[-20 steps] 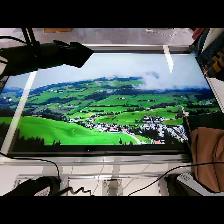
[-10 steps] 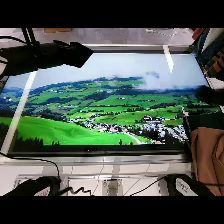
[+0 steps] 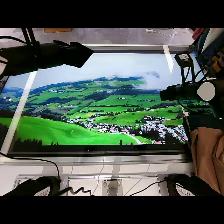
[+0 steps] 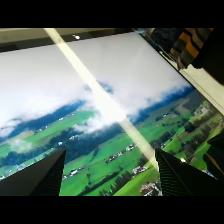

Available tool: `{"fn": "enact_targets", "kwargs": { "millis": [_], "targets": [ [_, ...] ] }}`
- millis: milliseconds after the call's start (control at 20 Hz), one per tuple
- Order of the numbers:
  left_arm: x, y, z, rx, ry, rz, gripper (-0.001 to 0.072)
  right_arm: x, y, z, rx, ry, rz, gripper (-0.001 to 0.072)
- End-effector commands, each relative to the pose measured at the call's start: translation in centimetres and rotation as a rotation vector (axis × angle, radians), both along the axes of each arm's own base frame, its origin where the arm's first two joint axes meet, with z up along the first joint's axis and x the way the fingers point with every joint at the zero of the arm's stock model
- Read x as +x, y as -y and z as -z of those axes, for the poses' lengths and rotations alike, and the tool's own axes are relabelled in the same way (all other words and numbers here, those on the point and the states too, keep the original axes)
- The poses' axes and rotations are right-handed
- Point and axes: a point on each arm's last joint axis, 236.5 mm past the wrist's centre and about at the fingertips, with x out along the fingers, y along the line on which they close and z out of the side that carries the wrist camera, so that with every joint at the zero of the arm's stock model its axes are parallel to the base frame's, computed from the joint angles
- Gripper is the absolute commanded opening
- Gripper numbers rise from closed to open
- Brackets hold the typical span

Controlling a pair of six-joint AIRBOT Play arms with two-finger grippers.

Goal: Fold the clothes and pants, and hang the long-sleeved shirts on hangers.

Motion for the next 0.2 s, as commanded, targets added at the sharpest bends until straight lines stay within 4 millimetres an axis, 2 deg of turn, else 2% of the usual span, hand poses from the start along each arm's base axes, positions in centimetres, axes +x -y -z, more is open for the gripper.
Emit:
{"fn": "enact_targets", "kwargs": {
  "millis": [0,150],
  "targets": [
    [0.02,-0.01,0.0,0.0,0.0,0.0,0.061,-0.41,-1.45,0.15,0.035,-0.016,-0.026,0.0032],
    [0.02,-0.01,0.0,0.0,0.0,0.0,0.061,-0.36,-1.45,0.12,0.035,-0.013,-0.026,0.0032]
  ]
}}
